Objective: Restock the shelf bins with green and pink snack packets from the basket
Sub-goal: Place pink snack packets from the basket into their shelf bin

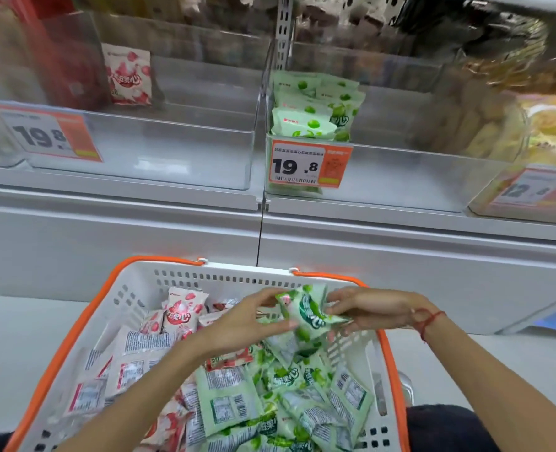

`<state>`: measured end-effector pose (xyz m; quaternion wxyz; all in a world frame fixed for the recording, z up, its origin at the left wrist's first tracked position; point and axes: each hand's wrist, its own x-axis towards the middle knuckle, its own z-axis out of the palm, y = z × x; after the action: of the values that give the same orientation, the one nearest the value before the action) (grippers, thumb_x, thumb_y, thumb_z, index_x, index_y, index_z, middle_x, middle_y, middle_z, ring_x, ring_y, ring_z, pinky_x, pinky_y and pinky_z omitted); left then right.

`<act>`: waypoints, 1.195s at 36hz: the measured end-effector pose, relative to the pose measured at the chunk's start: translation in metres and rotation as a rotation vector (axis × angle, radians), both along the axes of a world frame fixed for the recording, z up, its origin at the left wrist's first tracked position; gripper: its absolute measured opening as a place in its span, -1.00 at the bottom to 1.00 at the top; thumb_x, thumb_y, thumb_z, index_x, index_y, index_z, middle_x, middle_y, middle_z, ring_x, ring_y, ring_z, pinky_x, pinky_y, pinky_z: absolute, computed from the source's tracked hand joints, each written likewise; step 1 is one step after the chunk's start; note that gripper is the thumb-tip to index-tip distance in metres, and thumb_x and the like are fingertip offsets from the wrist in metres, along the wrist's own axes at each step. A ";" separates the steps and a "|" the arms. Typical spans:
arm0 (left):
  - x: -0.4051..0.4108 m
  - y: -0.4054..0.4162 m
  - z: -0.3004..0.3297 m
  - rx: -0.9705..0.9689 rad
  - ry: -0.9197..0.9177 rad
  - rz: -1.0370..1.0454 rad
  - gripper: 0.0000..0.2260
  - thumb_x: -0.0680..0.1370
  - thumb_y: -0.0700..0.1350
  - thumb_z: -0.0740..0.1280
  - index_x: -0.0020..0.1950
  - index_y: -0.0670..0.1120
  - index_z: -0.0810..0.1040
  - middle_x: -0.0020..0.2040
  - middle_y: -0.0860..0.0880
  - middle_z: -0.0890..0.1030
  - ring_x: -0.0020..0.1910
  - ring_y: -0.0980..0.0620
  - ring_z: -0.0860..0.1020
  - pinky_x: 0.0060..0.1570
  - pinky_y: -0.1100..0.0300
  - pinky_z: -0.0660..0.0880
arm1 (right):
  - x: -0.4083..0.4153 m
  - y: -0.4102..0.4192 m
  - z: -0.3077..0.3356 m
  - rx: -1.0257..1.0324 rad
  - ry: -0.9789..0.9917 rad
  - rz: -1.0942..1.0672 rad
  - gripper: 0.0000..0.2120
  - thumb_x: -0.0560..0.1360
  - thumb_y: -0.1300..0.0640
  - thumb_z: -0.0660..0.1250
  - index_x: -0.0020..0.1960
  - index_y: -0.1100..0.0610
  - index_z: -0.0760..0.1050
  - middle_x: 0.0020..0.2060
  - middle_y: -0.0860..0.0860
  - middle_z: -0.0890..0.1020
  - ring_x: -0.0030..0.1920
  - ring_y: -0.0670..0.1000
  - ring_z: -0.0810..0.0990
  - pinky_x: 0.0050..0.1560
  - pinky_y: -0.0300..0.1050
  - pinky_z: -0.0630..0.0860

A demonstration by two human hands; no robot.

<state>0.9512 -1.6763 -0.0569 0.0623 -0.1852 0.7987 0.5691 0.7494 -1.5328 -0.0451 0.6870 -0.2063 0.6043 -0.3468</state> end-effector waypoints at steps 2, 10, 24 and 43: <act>-0.007 0.001 0.009 0.125 0.077 0.124 -0.58 0.45 0.01 0.43 0.26 0.18 0.39 0.07 0.15 0.54 -0.01 0.37 0.55 -0.01 0.42 0.51 | 0.004 -0.003 0.020 -0.065 -0.064 -0.019 -0.71 0.59 0.27 0.16 0.30 0.19 0.39 0.12 0.05 0.63 -0.02 0.05 0.64 -0.08 -0.21 0.59; -0.019 -0.012 0.051 0.187 0.250 0.386 -0.62 0.42 -0.07 0.47 0.19 -0.06 0.50 0.07 -0.02 0.67 -0.03 0.09 0.65 0.12 0.12 0.54 | 0.012 -0.009 0.077 -0.259 0.063 -0.117 -0.44 0.49 -0.19 0.15 0.38 0.08 0.40 0.26 0.06 0.55 0.20 0.08 0.56 0.07 -0.06 0.53; -0.056 -0.029 0.139 0.093 0.605 0.419 -0.75 0.39 -0.19 0.51 -0.02 -0.09 0.51 -0.17 0.07 0.67 -0.23 0.26 0.61 -0.23 0.43 0.46 | 0.030 -0.047 0.147 -0.565 0.519 -0.605 -0.74 0.48 0.01 0.37 0.12 0.09 0.58 -0.01 -0.03 0.70 -0.08 -0.09 0.63 -0.18 -0.25 0.49; -0.105 -0.069 0.154 -1.293 0.660 0.394 -0.80 0.56 0.04 0.17 -0.11 0.04 0.56 -0.02 0.15 0.59 0.05 0.05 0.51 0.05 0.15 0.18 | -0.138 -0.126 0.181 0.017 0.966 -0.410 -0.61 0.50 0.20 0.38 0.29 0.24 0.43 0.15 0.16 0.55 0.03 0.06 0.50 -0.07 -0.13 0.52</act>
<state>0.8466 -1.7457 0.0975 -0.4043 -0.1442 0.9031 0.0132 0.6115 -1.6592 0.1359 0.2495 -0.2147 0.8830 -0.3346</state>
